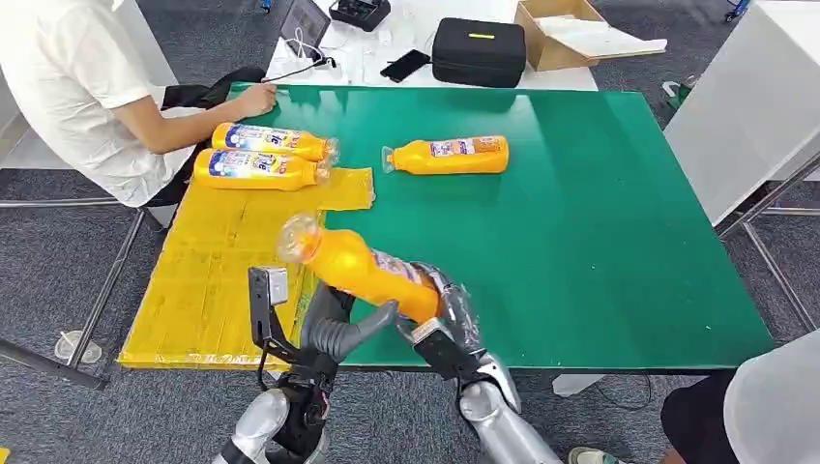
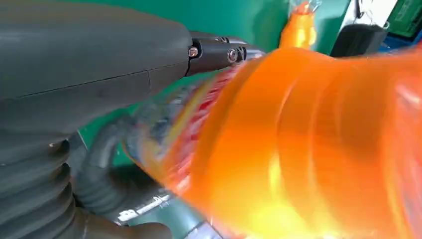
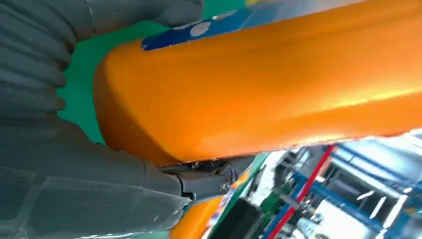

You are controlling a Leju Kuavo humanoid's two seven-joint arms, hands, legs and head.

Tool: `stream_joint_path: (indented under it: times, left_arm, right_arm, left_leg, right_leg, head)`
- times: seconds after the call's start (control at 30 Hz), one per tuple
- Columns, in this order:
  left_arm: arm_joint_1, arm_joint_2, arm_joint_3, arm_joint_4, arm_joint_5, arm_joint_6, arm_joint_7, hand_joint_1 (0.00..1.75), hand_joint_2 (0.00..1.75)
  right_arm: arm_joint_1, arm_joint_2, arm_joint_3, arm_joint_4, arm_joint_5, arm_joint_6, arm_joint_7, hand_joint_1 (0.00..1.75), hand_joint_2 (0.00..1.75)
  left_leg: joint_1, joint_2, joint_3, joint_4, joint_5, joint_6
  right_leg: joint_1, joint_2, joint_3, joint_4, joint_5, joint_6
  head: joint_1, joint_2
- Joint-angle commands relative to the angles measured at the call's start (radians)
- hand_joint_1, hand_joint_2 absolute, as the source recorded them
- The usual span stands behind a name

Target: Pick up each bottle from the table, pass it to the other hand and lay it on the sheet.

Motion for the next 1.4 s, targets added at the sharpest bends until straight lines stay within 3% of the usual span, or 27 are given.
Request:
stream_joint_path:
  times: [0.03,0.6,0.63,0.67,0.87,0.9,0.93,0.97,1.0,1.03,1.07,1.1,1.13,1.4]
  left_arm:
    - [-0.052,0.005,-0.004,0.012,0.08,-0.03,-0.001,0.0,1.75]
    - [-0.066,-0.009,0.007,-0.007,0.154,-0.031,-0.023,0.0,1.75]
    - [-0.066,-0.011,0.012,-0.016,0.161,-0.026,-0.034,0.23,1.75]
    - [-0.065,-0.008,0.009,-0.031,0.162,-0.028,-0.044,1.75,1.75]
    - [-0.06,-0.003,0.001,-0.062,0.109,0.038,-0.11,1.75,1.75]
    - [-0.061,-0.005,0.0,-0.06,0.097,0.055,-0.124,1.75,1.75]
    - [-0.061,-0.006,0.001,-0.059,0.093,0.063,-0.131,1.75,1.75]
    - [-0.06,-0.008,0.005,-0.061,0.086,0.081,-0.142,1.75,1.75]
    - [-0.059,-0.007,0.006,-0.064,0.083,0.089,-0.146,1.75,1.75]
    - [-0.055,-0.006,0.011,-0.071,0.082,0.1,-0.152,1.75,1.75]
    - [-0.051,-0.003,0.012,-0.078,0.081,0.105,-0.154,1.75,1.75]
    - [-0.046,-0.002,0.02,-0.087,0.082,0.117,-0.159,1.75,1.75]
    - [-0.044,-0.001,0.023,-0.092,0.081,0.122,-0.161,1.75,1.75]
    - [-0.051,0.009,0.028,-0.101,0.052,0.16,-0.173,1.75,1.75]
  right_arm:
    - [-0.044,0.01,0.094,0.064,-0.033,0.006,-0.016,1.75,1.75]
    - [-0.049,0.033,0.14,0.087,-0.074,0.035,-0.025,1.75,1.75]
    - [-0.049,0.035,0.147,0.095,-0.079,0.044,-0.023,1.75,1.75]
    - [-0.048,0.039,0.154,0.106,-0.084,0.051,-0.023,1.75,1.75]
    - [-0.051,0.053,0.183,0.156,-0.12,0.087,-0.028,1.75,1.75]
    - [-0.05,0.054,0.19,0.157,-0.121,0.091,-0.022,1.64,1.75]
    - [-0.05,0.055,0.196,0.159,-0.12,0.097,-0.017,1.34,1.75]
    - [-0.046,0.058,0.203,0.158,-0.123,0.105,-0.011,0.1,1.75]
    - [-0.037,0.064,0.201,0.154,-0.131,0.102,-0.007,0.0,1.75]
    - [-0.024,0.074,0.204,0.149,-0.133,0.099,-0.003,0.0,1.75]
    - [-0.013,0.08,0.21,0.141,-0.133,0.092,0.003,0.0,0.0]
    - [-0.001,0.087,0.211,0.136,-0.139,0.087,0.012,0.0,0.0]
    - [0.001,0.087,0.215,0.135,-0.137,0.083,0.013,0.0,0.0]
    - [0.005,0.082,0.21,0.148,-0.146,0.051,-0.004,0.0,0.0]
  left_leg:
    - [0.0,0.001,0.005,0.0,-0.002,0.001]
    - [0.0,0.002,0.006,0.0,-0.002,0.001]
    - [0.0,0.002,0.007,0.0,-0.002,0.001]
    - [0.0,0.002,0.005,0.0,-0.002,0.001]
    - [0.0,0.001,0.004,0.0,-0.001,0.0]
    - [0.0,0.001,0.005,0.0,-0.001,0.001]
    - [0.0,0.0,0.003,0.0,-0.001,0.0]
    - [0.0,0.0,0.005,0.0,-0.001,0.001]
    - [0.0,0.0,0.003,0.0,-0.001,0.001]
    - [0.0,0.0,0.005,0.0,-0.002,0.001]
    - [0.0,0.0,0.003,0.0,-0.001,0.0]
    - [0.0,0.001,0.008,-0.001,-0.003,0.001]
    - [0.0,0.0,0.002,0.0,-0.001,0.0]
    - [0.0,0.0,0.004,0.0,-0.001,0.001]
  right_leg:
    - [0.001,-0.001,0.005,0.0,-0.002,-0.002]
    - [0.001,0.0,0.006,0.0,-0.002,-0.003]
    - [0.001,-0.001,0.007,0.0,-0.002,-0.003]
    - [0.001,0.0,0.005,0.001,-0.002,-0.002]
    - [0.001,0.0,0.004,0.0,-0.001,-0.002]
    - [0.001,-0.001,0.005,0.0,-0.001,-0.002]
    - [0.001,-0.001,0.003,0.0,-0.001,-0.001]
    - [0.001,-0.001,0.005,0.0,-0.002,-0.002]
    - [0.001,-0.001,0.003,0.0,-0.001,-0.002]
    - [0.001,-0.001,0.005,0.0,-0.002,-0.002]
    - [0.001,-0.001,0.003,0.0,-0.001,-0.002]
    - [0.001,-0.002,0.008,0.0,-0.003,-0.003]
    - [0.001,-0.001,0.002,0.0,-0.001,-0.001]
    - [0.001,-0.002,0.004,0.0,-0.002,-0.002]
  head:
    - [0.0,0.0]
    - [0.0,0.0]
    - [0.0,0.0]
    - [0.0,0.0]
    - [0.0,0.0]
    - [0.0,0.0]
    - [0.0,0.0]
    - [0.0,0.0]
    - [0.0,0.0]
    - [0.0,0.0]
    - [0.0,0.0]
    - [0.0,0.0]
    - [0.0,0.0]
    - [0.0,0.0]
